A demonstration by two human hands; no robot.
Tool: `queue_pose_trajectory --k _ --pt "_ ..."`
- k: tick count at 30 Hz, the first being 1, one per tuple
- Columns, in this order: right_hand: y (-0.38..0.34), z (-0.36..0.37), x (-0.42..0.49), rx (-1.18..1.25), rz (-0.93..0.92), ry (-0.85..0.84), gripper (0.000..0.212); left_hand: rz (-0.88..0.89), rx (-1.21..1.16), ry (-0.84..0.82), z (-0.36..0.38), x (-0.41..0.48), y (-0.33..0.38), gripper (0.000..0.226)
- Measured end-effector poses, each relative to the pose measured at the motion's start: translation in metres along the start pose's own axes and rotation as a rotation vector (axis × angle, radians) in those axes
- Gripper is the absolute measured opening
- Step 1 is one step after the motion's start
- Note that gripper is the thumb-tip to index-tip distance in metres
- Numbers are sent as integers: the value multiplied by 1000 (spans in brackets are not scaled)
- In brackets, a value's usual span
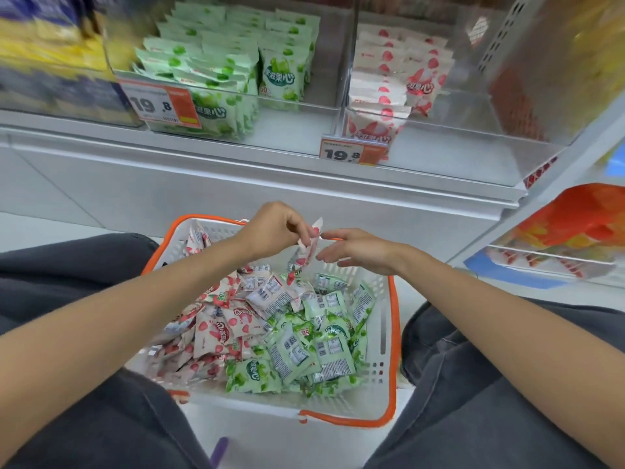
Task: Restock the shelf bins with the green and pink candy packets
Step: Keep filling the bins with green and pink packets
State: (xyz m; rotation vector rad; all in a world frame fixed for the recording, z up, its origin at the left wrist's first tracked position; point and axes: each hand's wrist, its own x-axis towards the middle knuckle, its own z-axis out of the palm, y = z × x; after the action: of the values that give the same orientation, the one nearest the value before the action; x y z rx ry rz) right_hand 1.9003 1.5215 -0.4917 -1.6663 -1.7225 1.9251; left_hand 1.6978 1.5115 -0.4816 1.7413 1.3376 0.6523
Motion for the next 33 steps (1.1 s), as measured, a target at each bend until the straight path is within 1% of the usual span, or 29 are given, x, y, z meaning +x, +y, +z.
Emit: queue_pose_trajectory --k 2,4,5,6,7,9,10,11,12,13,14,16,17,18,19,21,23,25,27,29,30,32,33 --pt "1 -3 -8 59 -40 35 61 8 -117 1 -2 8 15 37" --pt "6 -9 -14 138 -94 109 69 -14 -256 -16 -3 16 28 40" --pt "9 -14 -17 191 -118 119 72 -45 -315 -27 -3 19 35 41" --pt "12 -19 -20 228 -142 109 69 -74 -367 -38 -2 22 40 40" --pt "14 -24 -24 246 -166 93 60 -99 -424 -33 0 24 45 38" --pt "14 -29 -33 288 -205 113 41 -155 -563 43 8 29 56 23" --pt "12 -30 -36 327 -221 154 37 -194 -646 91 13 29 62 13" --pt "11 -29 -38 366 -241 211 35 -236 -700 126 17 29 69 11" --pt "9 -28 -40 395 -278 272 33 -268 -705 141 23 29 75 19" --pt "7 -28 -41 416 -316 330 30 -270 -630 150 29 30 78 29" --pt "2 -27 -42 427 -349 366 28 -239 -497 163 34 30 81 37" --pt "-8 -26 -47 477 -398 370 23 -141 -252 227 47 34 84 45" --pt "-13 -26 -49 535 -407 372 19 -121 -206 261 52 36 84 48" --pt "-18 -25 -52 582 -402 400 16 -126 -201 290 55 40 86 50" --pt "-21 -25 -54 608 -400 466 20 -137 -219 323 58 42 89 51" --pt "-23 -27 -54 540 -436 664 37 -145 -252 387 65 47 97 53" --pt "-22 -29 -54 434 -504 837 47 -107 -219 429 72 49 107 59" --pt "-25 -32 -57 366 -549 969 42 -66 -154 460 74 51 117 59" --pt "-32 -37 -62 371 -563 1053 36 -40 -66 513 72 57 127 53" --pt "-39 -46 -65 429 -567 1078 37 6 1 547 69 65 139 49" --pt "-43 -51 -67 461 -570 1064 39 34 18 556 68 72 144 48" --pt "-50 -65 -74 495 -571 992 41 75 46 557 64 85 156 47" --pt "-53 -74 -80 501 -589 941 37 91 52 556 60 93 163 48"
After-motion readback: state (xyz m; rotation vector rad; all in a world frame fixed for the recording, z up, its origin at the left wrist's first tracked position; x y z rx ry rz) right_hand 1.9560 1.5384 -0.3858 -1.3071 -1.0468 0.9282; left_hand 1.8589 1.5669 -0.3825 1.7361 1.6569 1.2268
